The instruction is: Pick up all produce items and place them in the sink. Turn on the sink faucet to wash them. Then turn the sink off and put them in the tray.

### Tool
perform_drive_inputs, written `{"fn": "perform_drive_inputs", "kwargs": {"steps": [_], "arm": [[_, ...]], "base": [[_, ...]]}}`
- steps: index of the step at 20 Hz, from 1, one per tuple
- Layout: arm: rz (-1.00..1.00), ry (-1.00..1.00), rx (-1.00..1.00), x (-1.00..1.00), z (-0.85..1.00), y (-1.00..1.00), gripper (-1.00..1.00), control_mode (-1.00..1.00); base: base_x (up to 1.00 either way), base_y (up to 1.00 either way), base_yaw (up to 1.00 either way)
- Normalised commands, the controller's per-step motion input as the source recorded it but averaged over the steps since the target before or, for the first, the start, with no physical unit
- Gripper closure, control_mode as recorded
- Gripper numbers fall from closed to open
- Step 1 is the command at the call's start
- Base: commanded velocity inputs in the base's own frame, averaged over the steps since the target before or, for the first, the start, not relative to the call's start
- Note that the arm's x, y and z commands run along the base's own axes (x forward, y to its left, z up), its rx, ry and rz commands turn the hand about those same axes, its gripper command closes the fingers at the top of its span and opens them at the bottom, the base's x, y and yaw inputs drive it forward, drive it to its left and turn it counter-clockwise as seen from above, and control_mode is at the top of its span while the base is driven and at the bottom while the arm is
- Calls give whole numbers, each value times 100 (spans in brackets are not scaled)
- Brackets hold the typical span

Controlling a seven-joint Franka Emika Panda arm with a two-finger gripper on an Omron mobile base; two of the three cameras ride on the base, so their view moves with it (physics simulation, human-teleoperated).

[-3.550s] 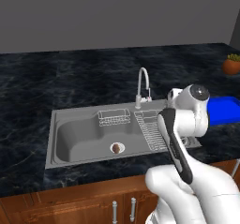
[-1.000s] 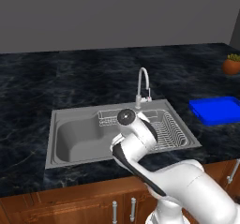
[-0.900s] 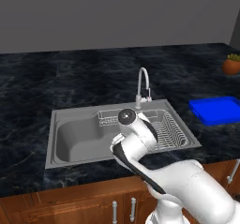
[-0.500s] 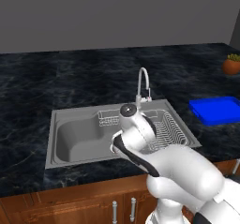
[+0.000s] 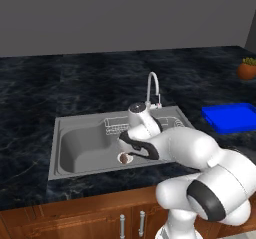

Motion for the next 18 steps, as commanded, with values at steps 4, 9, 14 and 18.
{"fn": "perform_drive_inputs", "kwargs": {"steps": [4,9,14,18], "arm": [[-9,2,12,25,-35,0,-100,-100],[-9,0,7,36,-35,0,-100,-100],[-6,2,4,41,-31,0,-100,-100],[-4,3,4,23,-31,0,-100,-100]], "base": [[0,0,0],[0,0,0],[0,0,0],[0,0,0]]}}
